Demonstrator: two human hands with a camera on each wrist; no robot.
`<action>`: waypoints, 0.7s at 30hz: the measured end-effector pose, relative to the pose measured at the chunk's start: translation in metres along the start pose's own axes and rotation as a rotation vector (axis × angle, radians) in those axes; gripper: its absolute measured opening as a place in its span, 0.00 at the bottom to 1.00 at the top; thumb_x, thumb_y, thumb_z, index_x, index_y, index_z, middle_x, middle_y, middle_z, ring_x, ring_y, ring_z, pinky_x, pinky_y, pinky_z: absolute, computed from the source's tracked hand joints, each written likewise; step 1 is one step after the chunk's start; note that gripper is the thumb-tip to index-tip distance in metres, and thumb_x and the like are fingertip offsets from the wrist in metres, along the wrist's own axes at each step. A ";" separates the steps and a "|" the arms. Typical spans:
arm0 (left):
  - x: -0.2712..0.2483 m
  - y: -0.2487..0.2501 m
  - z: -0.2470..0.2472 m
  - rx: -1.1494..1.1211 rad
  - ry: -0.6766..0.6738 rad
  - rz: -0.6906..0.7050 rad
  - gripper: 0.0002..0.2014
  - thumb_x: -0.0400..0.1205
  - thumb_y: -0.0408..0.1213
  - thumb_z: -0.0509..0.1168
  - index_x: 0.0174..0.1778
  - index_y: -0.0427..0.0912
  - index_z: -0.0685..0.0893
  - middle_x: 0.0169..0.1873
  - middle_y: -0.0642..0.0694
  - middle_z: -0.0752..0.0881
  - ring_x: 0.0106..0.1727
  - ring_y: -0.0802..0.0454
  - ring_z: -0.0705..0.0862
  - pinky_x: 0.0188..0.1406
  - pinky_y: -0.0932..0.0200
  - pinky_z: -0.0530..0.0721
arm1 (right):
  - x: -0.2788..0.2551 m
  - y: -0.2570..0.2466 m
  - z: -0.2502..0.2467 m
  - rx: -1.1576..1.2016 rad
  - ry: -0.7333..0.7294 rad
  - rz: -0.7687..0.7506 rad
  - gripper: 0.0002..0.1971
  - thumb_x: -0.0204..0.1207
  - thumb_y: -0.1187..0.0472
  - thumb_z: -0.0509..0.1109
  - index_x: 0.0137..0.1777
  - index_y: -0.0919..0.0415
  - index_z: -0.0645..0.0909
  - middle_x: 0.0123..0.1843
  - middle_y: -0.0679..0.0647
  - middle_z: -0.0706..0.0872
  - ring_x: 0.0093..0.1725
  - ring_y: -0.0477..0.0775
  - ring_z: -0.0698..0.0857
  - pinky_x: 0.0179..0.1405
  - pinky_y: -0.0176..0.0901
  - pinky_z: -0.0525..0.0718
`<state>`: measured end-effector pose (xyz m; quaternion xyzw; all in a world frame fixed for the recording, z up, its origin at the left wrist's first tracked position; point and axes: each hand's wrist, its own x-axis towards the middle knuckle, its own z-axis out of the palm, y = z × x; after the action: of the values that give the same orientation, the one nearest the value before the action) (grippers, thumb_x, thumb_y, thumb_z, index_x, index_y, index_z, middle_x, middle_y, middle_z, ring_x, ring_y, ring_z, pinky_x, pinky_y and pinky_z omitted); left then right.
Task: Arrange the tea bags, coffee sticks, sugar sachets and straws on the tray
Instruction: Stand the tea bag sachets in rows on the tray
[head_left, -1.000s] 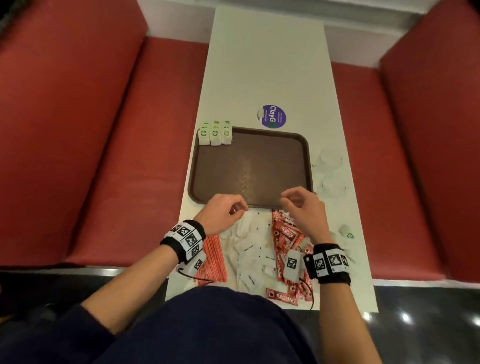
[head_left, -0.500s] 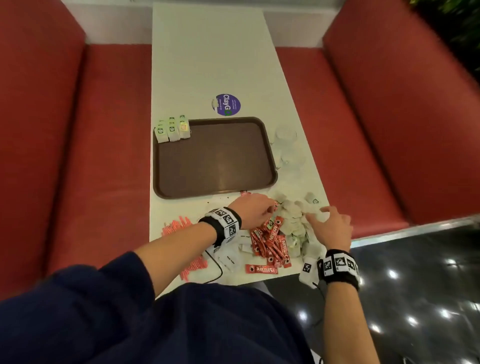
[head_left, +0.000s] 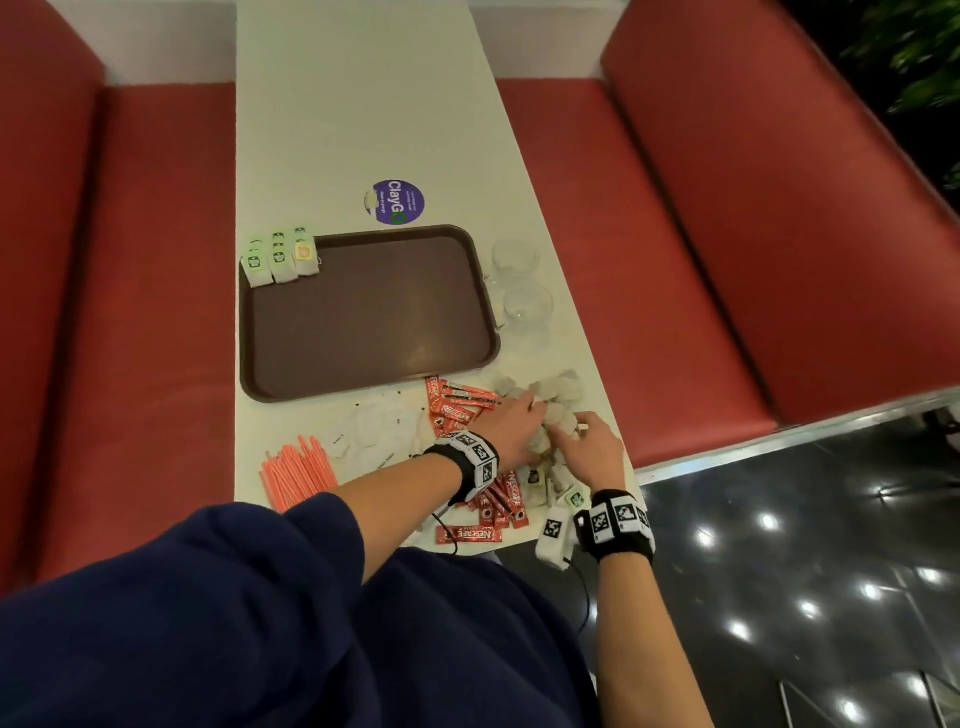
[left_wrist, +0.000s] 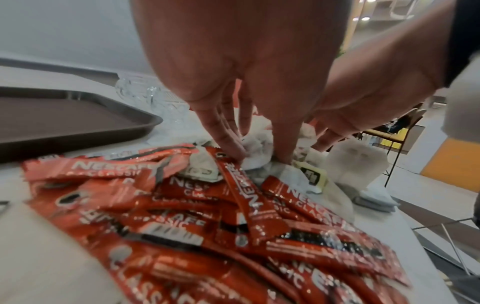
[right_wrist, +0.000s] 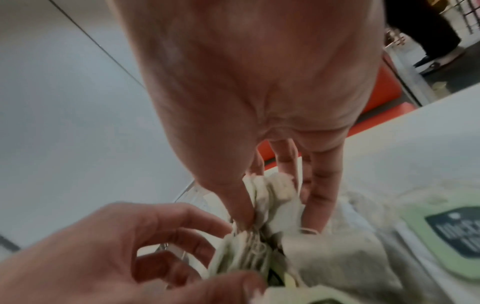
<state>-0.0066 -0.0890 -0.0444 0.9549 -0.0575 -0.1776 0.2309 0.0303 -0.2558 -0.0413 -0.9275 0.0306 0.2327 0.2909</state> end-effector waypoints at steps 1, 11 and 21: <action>0.001 -0.001 0.000 -0.003 0.008 -0.001 0.29 0.82 0.47 0.79 0.72 0.38 0.77 0.67 0.37 0.77 0.61 0.35 0.83 0.56 0.39 0.87 | 0.001 -0.001 0.001 -0.008 0.005 -0.031 0.25 0.86 0.47 0.77 0.76 0.61 0.84 0.71 0.64 0.90 0.72 0.69 0.86 0.68 0.53 0.81; -0.014 -0.028 -0.020 -0.194 0.214 -0.024 0.12 0.88 0.38 0.71 0.67 0.43 0.93 0.54 0.46 0.86 0.57 0.47 0.84 0.57 0.57 0.76 | 0.012 -0.007 -0.009 0.017 0.040 -0.214 0.13 0.85 0.49 0.78 0.44 0.58 0.91 0.40 0.54 0.91 0.46 0.63 0.88 0.43 0.51 0.76; -0.029 -0.041 -0.048 -0.338 0.376 -0.068 0.12 0.87 0.45 0.75 0.64 0.46 0.95 0.50 0.54 0.86 0.52 0.55 0.83 0.57 0.58 0.79 | 0.003 -0.030 -0.026 0.032 0.037 -0.391 0.05 0.85 0.53 0.76 0.51 0.53 0.89 0.43 0.51 0.91 0.44 0.55 0.89 0.47 0.50 0.84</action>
<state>-0.0152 -0.0271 -0.0138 0.9204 0.0490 -0.0118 0.3877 0.0492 -0.2449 -0.0080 -0.9152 -0.1409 0.1540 0.3447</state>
